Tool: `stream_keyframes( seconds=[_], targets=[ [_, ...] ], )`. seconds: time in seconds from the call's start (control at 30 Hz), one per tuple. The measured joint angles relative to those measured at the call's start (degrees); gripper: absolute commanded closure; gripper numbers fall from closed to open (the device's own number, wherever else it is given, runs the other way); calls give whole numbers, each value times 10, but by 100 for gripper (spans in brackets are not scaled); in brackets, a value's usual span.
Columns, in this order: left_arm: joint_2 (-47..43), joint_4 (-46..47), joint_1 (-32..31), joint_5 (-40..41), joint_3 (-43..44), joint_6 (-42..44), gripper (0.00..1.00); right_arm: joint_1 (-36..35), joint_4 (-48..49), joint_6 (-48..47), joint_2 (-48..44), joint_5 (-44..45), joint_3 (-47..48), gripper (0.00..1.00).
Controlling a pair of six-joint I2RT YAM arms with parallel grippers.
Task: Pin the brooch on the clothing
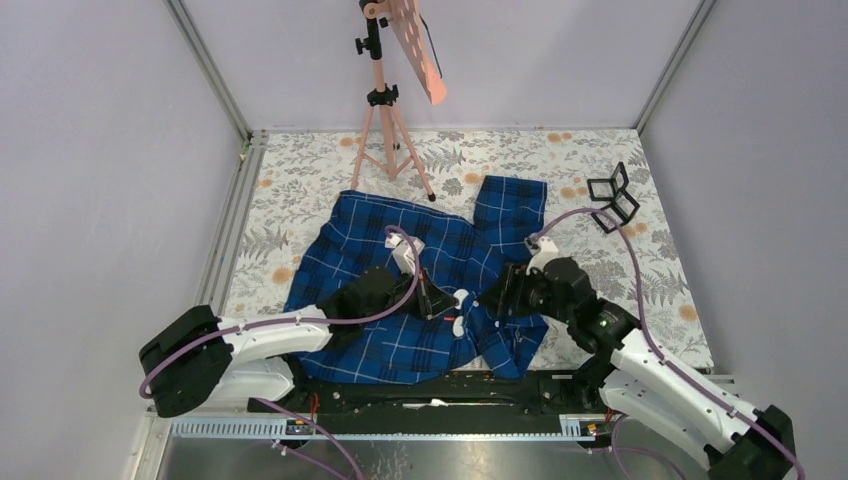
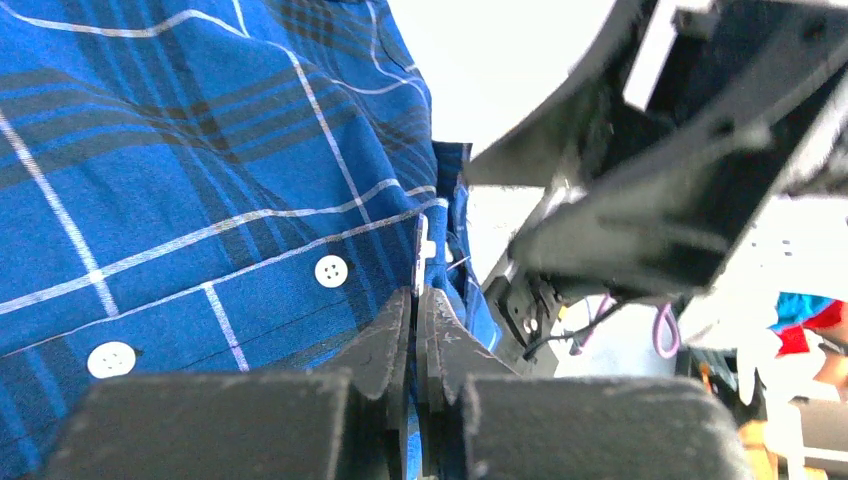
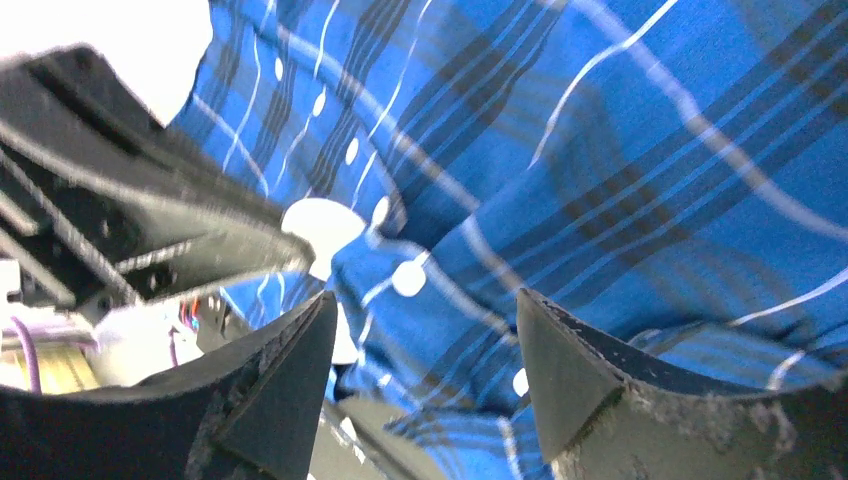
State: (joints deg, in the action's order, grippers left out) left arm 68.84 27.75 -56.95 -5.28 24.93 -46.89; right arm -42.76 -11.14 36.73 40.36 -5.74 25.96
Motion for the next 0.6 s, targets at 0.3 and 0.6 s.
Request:
stream_keyframes(
  seconds=[0.3,0.6],
  targets=[
    [1,45,47,-133,-4,-3,100,127,108,-37,9,-203,-44,30],
    [33,101,68,-200,-12,-49,100,128,212,-23,41,-315,-75,38]
  ],
)
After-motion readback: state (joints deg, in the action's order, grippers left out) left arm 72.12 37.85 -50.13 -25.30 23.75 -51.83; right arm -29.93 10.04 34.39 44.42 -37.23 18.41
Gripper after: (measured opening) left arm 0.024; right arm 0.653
